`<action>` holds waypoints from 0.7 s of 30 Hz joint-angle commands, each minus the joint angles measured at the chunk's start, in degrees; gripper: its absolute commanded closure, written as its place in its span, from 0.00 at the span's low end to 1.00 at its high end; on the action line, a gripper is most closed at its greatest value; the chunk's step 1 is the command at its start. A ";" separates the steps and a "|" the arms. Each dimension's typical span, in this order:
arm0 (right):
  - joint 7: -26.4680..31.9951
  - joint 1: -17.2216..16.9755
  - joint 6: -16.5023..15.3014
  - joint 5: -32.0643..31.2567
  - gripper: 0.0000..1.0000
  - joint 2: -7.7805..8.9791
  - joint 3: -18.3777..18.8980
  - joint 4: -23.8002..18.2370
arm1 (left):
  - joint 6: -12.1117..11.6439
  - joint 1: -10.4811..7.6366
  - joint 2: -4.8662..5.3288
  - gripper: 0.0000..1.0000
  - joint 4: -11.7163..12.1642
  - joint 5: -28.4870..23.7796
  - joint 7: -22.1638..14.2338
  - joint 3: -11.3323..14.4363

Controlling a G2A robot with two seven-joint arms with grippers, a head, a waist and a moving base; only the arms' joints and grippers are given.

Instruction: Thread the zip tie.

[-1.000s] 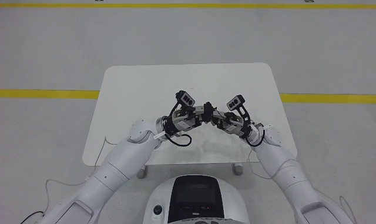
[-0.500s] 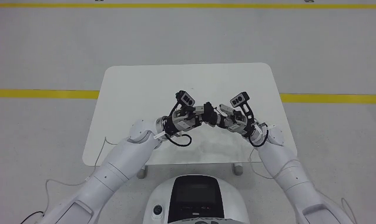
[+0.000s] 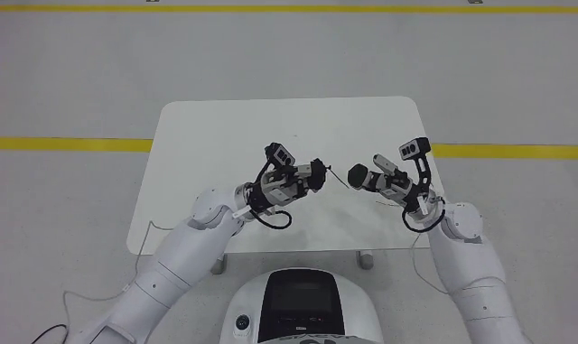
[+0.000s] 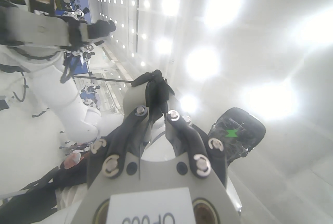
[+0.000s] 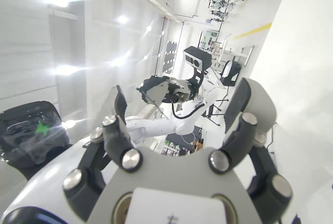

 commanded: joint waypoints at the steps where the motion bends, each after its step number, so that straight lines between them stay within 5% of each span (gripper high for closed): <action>1: -3.24 -2.28 0.00 -2.28 0.00 -0.36 3.18 -3.55 | 1.36 1.22 0.25 1.00 -1.16 -0.07 1.00 -0.70; 10: -4.81 -4.20 0.02 -4.68 0.00 -0.82 3.41 -6.05 | 1.59 1.92 0.33 1.00 -2.60 0.61 1.65 -0.86; 18: -10.42 -9.51 0.00 -8.42 0.00 -0.78 7.01 -15.51 | 2.87 5.40 0.87 1.00 -6.55 -3.21 2.81 -4.14; 21: -10.96 -9.98 0.00 -8.62 0.00 -0.81 7.24 -15.93 | 3.08 6.06 0.95 1.00 -7.47 -4.07 2.30 -4.62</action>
